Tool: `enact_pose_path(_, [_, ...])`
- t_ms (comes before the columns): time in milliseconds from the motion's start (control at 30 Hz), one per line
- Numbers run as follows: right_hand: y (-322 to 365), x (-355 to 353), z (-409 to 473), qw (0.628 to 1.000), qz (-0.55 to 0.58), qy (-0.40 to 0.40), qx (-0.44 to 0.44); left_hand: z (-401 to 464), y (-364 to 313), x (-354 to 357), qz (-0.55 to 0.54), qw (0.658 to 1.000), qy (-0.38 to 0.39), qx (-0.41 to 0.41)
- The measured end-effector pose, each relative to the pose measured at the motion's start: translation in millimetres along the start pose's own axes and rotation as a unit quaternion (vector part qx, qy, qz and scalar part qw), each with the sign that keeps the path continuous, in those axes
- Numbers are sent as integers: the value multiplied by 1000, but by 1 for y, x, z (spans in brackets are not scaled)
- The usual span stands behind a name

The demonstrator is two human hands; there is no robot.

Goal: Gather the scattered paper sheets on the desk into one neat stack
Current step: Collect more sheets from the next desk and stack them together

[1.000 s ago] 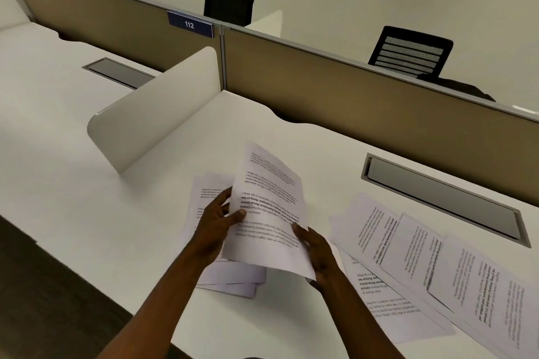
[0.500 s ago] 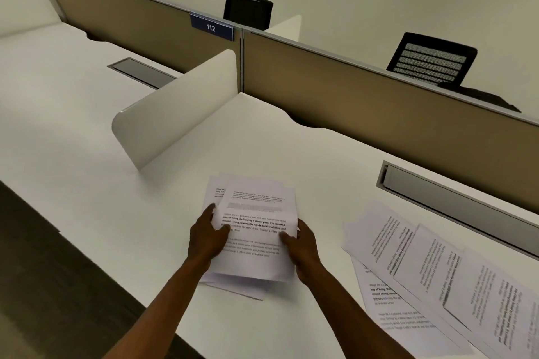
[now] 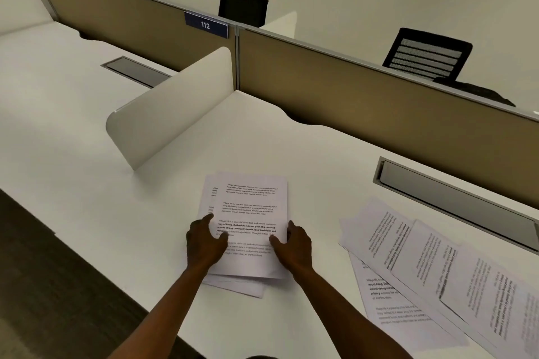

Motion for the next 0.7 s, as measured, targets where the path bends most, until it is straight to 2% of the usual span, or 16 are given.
enact_pose_path(133, [-20, -28, -7, 998, -18, -59, -21, -6, -19, 5, 21, 997, -45, 54])
enact_pose_path(267, [-60, -82, -18, 988, -63, -142, -13, -20, -47, 40, 12, 993, -7, 114])
enact_pose_path(400, [-117, -145, -28, 965, -105, -236, 45, -43, -77, 84, 9, 986, 43, 160])
enact_pose_path(533, [-160, -177, -37, 958, -148, -220, 107, -70, -109, 130, 16, 971, 103, 213])
enact_pose_path(700, [-174, -178, -41, 959, -191, -188, 95, -95, -137, 181, 49, 947, 179, 263])
Point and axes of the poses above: each hand's wrist, its own z-axis towards the middle knuckle, its own x-axis out of the palm, y = z × x, the point moved 8 cm from there along z, towards the middle knuckle, and after that the axes turned 1 degree about z, right-handed, at the moved point
